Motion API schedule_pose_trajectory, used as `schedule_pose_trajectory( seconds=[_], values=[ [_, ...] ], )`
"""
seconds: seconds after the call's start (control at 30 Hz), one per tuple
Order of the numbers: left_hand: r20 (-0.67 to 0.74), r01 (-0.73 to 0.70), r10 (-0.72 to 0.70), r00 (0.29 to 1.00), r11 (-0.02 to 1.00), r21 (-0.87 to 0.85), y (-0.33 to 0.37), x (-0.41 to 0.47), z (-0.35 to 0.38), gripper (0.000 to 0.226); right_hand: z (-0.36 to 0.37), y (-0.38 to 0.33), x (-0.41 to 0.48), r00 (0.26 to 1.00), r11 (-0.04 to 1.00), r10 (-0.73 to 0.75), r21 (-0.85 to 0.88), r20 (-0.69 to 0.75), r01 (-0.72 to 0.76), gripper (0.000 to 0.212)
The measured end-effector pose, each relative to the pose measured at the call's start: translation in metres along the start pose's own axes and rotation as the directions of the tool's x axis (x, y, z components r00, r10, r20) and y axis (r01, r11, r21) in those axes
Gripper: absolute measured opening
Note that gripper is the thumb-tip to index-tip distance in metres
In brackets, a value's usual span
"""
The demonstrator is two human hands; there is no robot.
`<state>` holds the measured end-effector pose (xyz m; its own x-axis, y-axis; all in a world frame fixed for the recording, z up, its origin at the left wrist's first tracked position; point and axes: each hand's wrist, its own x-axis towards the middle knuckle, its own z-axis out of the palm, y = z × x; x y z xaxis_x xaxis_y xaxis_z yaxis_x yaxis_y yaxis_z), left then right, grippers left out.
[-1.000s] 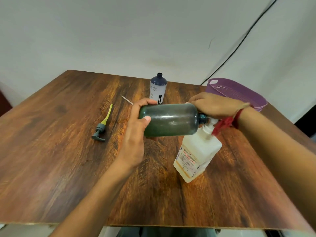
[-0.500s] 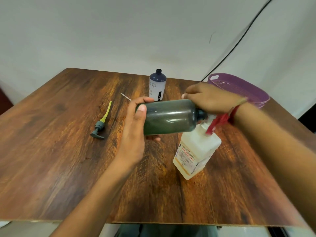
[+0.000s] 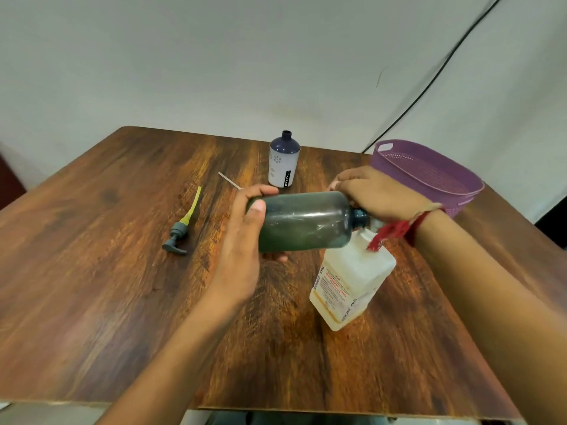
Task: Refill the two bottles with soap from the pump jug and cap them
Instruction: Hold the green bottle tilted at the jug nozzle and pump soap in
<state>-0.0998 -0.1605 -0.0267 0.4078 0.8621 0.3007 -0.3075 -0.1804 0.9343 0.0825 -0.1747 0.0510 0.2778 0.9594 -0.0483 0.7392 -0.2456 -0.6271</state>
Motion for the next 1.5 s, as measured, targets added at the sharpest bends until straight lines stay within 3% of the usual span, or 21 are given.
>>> schedule_pose_trajectory(
  seconds=[0.13, 0.33, 0.57, 0.73, 0.9, 1.03, 1.23, 1.37, 1.5],
  values=[
    [-0.007, -0.003, 0.003, 1.000, 1.000, -0.030, 0.001, -0.001, 0.002, 0.029, -0.008, -0.004, 0.002, 0.998, 0.995, -0.014, -0.097, 0.063, 0.020, 0.031],
    [-0.034, 0.002, -0.002, 0.999, 1.000, 0.001, 0.000, -0.002, 0.001, 0.030, 0.002, 0.004, 0.001, 0.999, 0.999, -0.053, -0.002, -0.004, 0.053, 0.030],
    [-0.041, 0.059, -0.064, 0.997, 0.993, -0.106, -0.002, -0.002, 0.005, 0.036, -0.012, -0.007, 0.004, 0.994, 0.981, -0.029, -0.188, 0.106, 0.048, 0.030],
    [-0.032, 0.104, -0.111, 0.993, 0.980, -0.168, -0.007, -0.005, 0.001, 0.033, 0.000, 0.001, 0.005, 0.997, 0.990, -0.060, -0.124, 0.056, 0.067, 0.029],
    [-0.003, 0.042, -0.043, 0.999, 0.986, -0.164, -0.008, -0.004, -0.002, 0.034, -0.006, -0.001, 0.008, 0.983, 0.983, -0.084, -0.150, 0.163, 0.109, 0.032],
    [-0.001, 0.010, -0.010, 1.000, 0.992, -0.124, -0.012, -0.004, -0.004, 0.034, 0.002, 0.006, 0.005, 0.997, 0.996, -0.067, 0.058, 0.024, 0.065, 0.029],
    [-0.002, -0.009, 0.008, 1.000, 0.997, -0.081, -0.003, -0.002, 0.001, 0.028, -0.011, -0.005, 0.009, 0.992, 0.977, -0.121, -0.180, -0.029, 0.113, 0.027],
    [-0.025, -0.018, 0.015, 1.000, 0.995, -0.095, -0.001, -0.004, -0.001, 0.032, -0.002, -0.001, 0.003, 0.984, 0.995, -0.083, -0.033, 0.155, 0.089, 0.029],
    [-0.008, 0.019, -0.019, 1.000, 0.998, -0.057, -0.003, -0.009, 0.001, 0.026, 0.000, 0.003, 0.000, 0.993, 0.998, -0.057, 0.024, 0.101, 0.055, 0.030]
  ],
)
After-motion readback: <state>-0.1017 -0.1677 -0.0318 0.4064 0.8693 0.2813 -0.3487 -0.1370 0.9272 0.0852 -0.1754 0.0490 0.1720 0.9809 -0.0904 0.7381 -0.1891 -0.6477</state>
